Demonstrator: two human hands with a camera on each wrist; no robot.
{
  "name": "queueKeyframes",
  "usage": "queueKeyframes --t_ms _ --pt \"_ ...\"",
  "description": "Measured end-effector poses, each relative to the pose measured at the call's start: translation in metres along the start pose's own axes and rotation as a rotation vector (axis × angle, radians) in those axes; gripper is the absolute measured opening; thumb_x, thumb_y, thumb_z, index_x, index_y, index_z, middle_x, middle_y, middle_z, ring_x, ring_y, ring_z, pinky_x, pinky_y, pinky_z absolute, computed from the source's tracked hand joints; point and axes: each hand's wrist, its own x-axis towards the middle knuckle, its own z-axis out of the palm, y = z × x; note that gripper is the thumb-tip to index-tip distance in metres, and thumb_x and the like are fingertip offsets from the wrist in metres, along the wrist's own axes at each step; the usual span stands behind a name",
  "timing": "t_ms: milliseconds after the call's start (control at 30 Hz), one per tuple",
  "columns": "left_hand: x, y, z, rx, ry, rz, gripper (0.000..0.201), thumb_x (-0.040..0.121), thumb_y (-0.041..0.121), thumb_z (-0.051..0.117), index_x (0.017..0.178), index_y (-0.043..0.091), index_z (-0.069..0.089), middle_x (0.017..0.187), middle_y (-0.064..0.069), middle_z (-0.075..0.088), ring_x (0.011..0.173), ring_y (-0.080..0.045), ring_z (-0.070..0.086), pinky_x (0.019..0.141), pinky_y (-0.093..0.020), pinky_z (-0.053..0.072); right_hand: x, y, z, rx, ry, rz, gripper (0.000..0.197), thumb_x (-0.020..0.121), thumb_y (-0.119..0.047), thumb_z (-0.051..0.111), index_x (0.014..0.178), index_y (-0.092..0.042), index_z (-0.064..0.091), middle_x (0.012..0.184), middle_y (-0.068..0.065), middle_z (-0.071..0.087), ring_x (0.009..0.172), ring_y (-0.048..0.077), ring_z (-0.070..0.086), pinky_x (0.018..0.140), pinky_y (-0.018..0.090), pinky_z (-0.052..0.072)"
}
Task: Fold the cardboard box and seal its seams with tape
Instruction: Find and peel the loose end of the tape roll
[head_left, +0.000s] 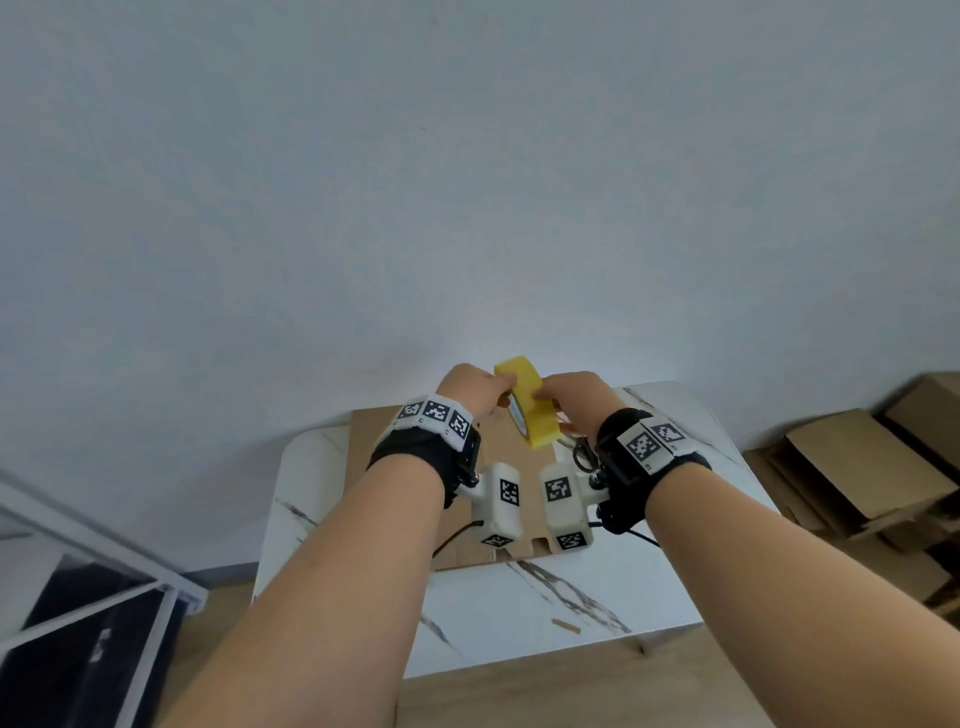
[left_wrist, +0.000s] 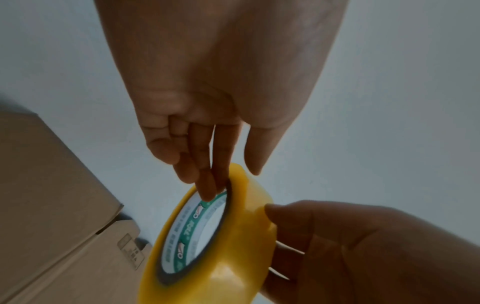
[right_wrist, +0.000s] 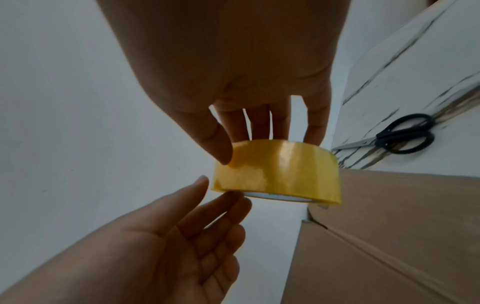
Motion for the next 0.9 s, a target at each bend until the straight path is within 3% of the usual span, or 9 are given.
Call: queueKeyframes --t_ms 133,200,300,467,533,667,767,833,900 --pt "0.0 -0.013 -0.021 -0.086 0.002 -0.007 0.036 0.09 0.035 0.057 0.093 0.002 0.071 0.099 -0.013 0.073 0.093 -0.029 0.069 0.091 -0.038 0.054 -0.008 -0.013 0.028 -0.008 -0.028 -0.062 0.032 0.09 -0.003 0.055 0.12 0.005 0.061 0.114 0.016 0.062 0.098 0.024 0.056 0.095 0.04 0.05" --pt "0.001 -0.018 -0.028 -0.133 0.0 0.007 0.036 0.09 0.033 0.058 0.098 0.0 0.07 0.1 -0.014 0.073 0.096 -0.029 0.069 0.09 -0.039 0.055 -0.011 -0.018 0.039 0.002 0.006 -0.078 0.027 0.089 0.002 0.05 0.111 0.009 0.063 0.1 0.016 0.058 0.093 0.024 0.055 0.093 0.039 0.05" --pt "0.001 -0.021 -0.034 -0.263 -0.014 -0.003 0.033 0.091 0.026 0.061 0.099 -0.005 0.067 0.103 -0.021 0.071 0.09 -0.032 0.068 0.088 -0.04 0.056 -0.014 -0.019 0.048 0.034 0.024 -0.08 0.018 0.084 0.003 0.049 0.091 -0.001 0.064 0.093 0.014 0.057 0.086 0.025 0.054 0.09 0.039 0.051" --pt "0.004 -0.016 -0.046 -0.468 -0.001 -0.054 0.037 0.09 0.017 0.064 0.108 -0.014 0.062 0.104 -0.029 0.067 0.087 -0.037 0.067 0.084 -0.045 0.057 -0.013 -0.026 0.053 -0.004 -0.006 -0.134 0.038 0.079 0.002 0.048 0.109 -0.009 0.069 0.1 0.014 0.066 0.094 0.03 0.061 0.096 0.044 0.052" --pt "0.006 -0.014 -0.052 -0.52 0.01 -0.066 0.035 0.091 0.017 0.062 0.107 -0.014 0.061 0.099 -0.027 0.067 0.081 -0.035 0.067 0.076 -0.041 0.059 -0.012 -0.028 0.054 -0.045 -0.02 -0.143 0.034 0.078 -0.001 0.05 0.104 -0.007 0.07 0.096 0.012 0.064 0.09 0.028 0.058 0.094 0.043 0.051" --pt "0.011 -0.012 -0.062 -0.628 0.06 -0.138 0.023 0.093 0.018 0.06 0.087 -0.004 0.06 0.081 -0.017 0.064 0.064 -0.025 0.062 0.049 -0.028 0.056 -0.014 -0.03 0.056 -0.141 -0.042 -0.155 0.017 0.081 -0.008 0.051 0.075 -0.014 0.066 0.08 0.004 0.053 0.077 0.021 0.046 0.069 0.031 0.041" --pt "0.013 -0.012 -0.064 -0.578 0.097 -0.172 0.029 0.094 0.024 0.059 0.078 0.0 0.06 0.079 -0.016 0.064 0.063 -0.027 0.062 0.064 -0.035 0.057 -0.009 -0.033 0.058 -0.127 -0.059 -0.164 0.02 0.083 -0.012 0.051 0.084 -0.018 0.07 0.084 0.002 0.057 0.077 0.02 0.05 0.064 0.028 0.044" --pt "0.013 -0.012 -0.064 -0.517 0.1 -0.15 0.031 0.093 0.027 0.059 0.075 0.001 0.06 0.077 -0.015 0.064 0.063 -0.027 0.061 0.072 -0.038 0.056 -0.006 -0.037 0.059 -0.12 -0.059 -0.16 0.025 0.083 -0.014 0.051 0.098 -0.012 0.071 0.09 0.005 0.058 0.077 0.024 0.051 0.065 0.03 0.045" --pt "0.013 -0.014 -0.064 -0.483 0.067 -0.119 0.028 0.091 0.025 0.062 0.077 0.0 0.061 0.079 -0.015 0.063 0.065 -0.025 0.06 0.075 -0.037 0.056 -0.002 -0.04 0.06 -0.123 -0.055 -0.155 0.025 0.084 -0.014 0.052 0.099 -0.005 0.069 0.092 0.007 0.055 0.076 0.026 0.05 0.066 0.031 0.044"
